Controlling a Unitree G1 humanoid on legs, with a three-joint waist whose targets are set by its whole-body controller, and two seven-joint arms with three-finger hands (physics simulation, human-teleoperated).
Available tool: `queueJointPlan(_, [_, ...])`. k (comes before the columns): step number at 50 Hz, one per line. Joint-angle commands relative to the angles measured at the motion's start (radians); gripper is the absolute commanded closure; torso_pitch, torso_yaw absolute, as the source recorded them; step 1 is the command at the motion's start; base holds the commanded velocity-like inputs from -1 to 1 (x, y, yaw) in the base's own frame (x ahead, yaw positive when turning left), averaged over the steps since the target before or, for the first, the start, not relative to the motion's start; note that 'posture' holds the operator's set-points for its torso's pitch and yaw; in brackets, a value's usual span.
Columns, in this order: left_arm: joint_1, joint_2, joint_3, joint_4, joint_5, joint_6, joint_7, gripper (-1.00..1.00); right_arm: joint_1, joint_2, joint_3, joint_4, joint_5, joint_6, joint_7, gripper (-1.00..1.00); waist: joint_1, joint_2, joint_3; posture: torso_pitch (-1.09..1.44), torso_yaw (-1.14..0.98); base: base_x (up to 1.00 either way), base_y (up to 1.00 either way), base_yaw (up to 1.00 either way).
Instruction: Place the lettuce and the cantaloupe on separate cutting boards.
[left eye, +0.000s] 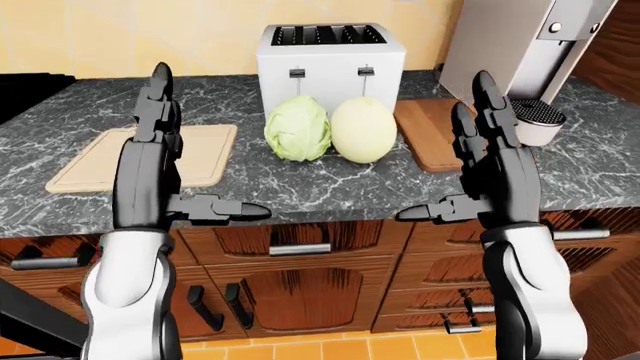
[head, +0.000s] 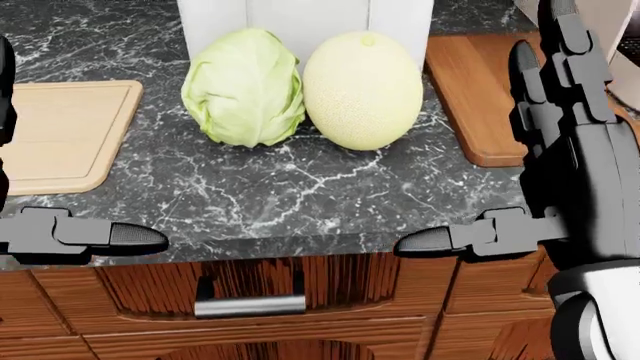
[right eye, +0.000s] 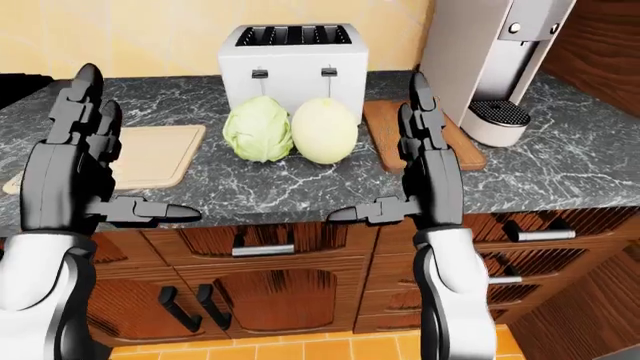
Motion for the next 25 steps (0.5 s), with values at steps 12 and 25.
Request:
queueJointPlan(12, [-0.04,0.023,0.031,-0.031,0.004,-0.008,0.003,-1.0,-0.033,-0.001,0.019,-0.035,0.001,-0.026,0.004,-1.0,0.009,0.089,-0.022,0.0,0.0,0.19,0.0,0.0])
queueJointPlan(25, [-0.033,0.024,0.036,-0.026,-0.006,-0.019,0.012,-1.0,-0.035,-0.002,0.011,-0.041,0.001,-0.014,-0.009,-1.0,0.03,0.013,-0.02,0.0,0.0,0.09,0.0,0.0])
